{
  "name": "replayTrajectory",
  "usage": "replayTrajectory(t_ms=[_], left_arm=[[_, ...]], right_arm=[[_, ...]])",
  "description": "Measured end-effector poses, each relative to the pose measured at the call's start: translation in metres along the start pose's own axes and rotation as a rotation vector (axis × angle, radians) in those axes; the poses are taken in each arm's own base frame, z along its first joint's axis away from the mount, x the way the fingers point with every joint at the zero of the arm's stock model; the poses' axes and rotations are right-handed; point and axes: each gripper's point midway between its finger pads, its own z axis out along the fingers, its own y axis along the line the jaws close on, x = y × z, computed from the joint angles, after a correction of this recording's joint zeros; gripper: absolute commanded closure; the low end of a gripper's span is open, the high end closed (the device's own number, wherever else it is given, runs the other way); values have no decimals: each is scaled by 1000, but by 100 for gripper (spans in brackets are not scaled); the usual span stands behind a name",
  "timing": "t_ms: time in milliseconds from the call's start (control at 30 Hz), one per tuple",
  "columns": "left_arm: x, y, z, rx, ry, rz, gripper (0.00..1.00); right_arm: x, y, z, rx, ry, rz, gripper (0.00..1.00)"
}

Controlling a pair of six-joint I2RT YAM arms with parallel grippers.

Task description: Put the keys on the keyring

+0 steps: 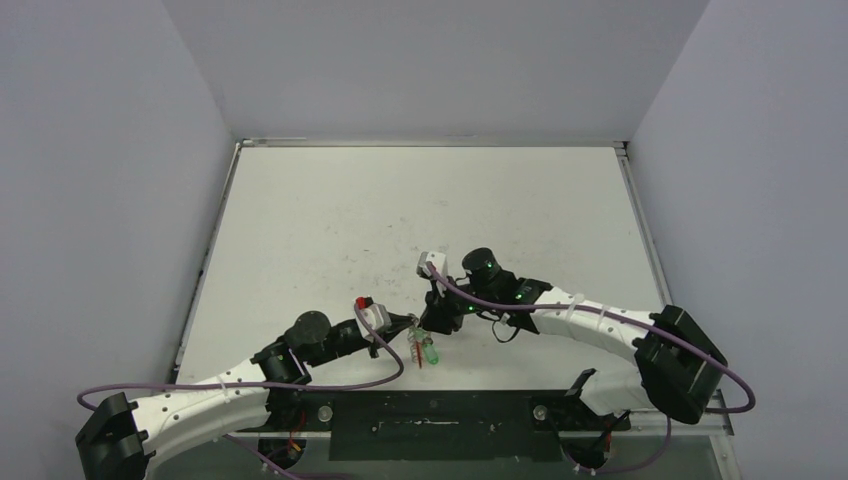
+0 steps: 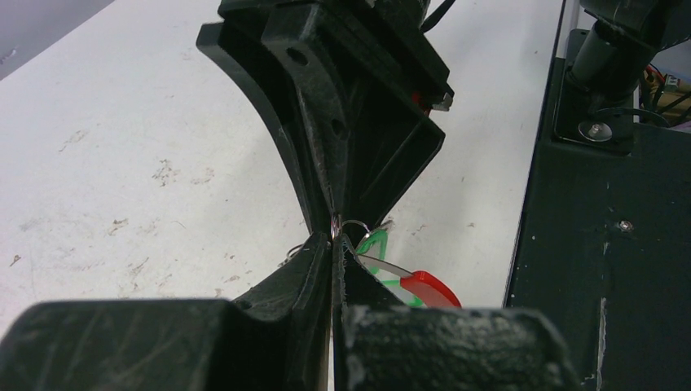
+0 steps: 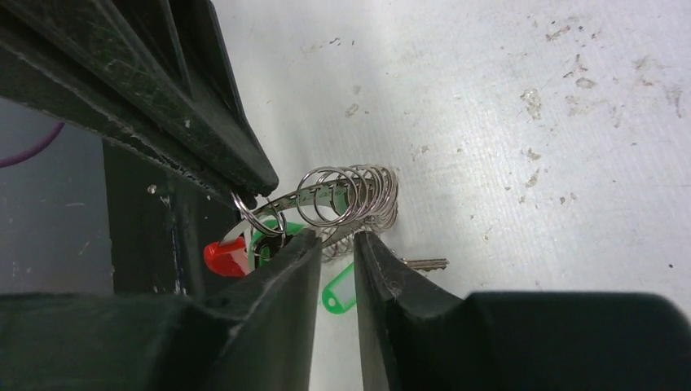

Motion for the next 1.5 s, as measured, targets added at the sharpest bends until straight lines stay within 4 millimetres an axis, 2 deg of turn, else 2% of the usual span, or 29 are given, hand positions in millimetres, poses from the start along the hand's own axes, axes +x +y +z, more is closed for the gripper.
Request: replayTrajectory(t_ms=[133,267,433,567,733,933,1167,1233,1333,1500], left_arm=[[-1,0,0,0,-5,1,100],[-2,0,0,0,-7,2,100],[-1,0,0,0,-7,3,100],[-2,0,0,0,-7,4,100],[-2,0,0,0,-7,5,100],[-2,0,-1,0,-9,6,100],[-3,0,-1,-1,-13,7,100],[-3,0,-1,-1,-13,7,100],[-3,0,-1,-1,-14,7,100],[-3,0,-1,-2,-13,8,100]], right_arm=[[-6,3,-12,28,-35,-25,58],[-21,7,-30,64,-102,-41,47],[-46,10,-46,98,-202,-20,45],[-51,11,-45,92,-224,22,50],[-34,4,-29,77,-162,94,56],[-20,2,-17,49,-112,143,76],[-20,7,-12,2,-113,154,79],[-19,8,-10,-10,-111,157,84],[-21,11,-10,-24,-116,158,99],[-21,13,-10,-38,-115,160,100]])
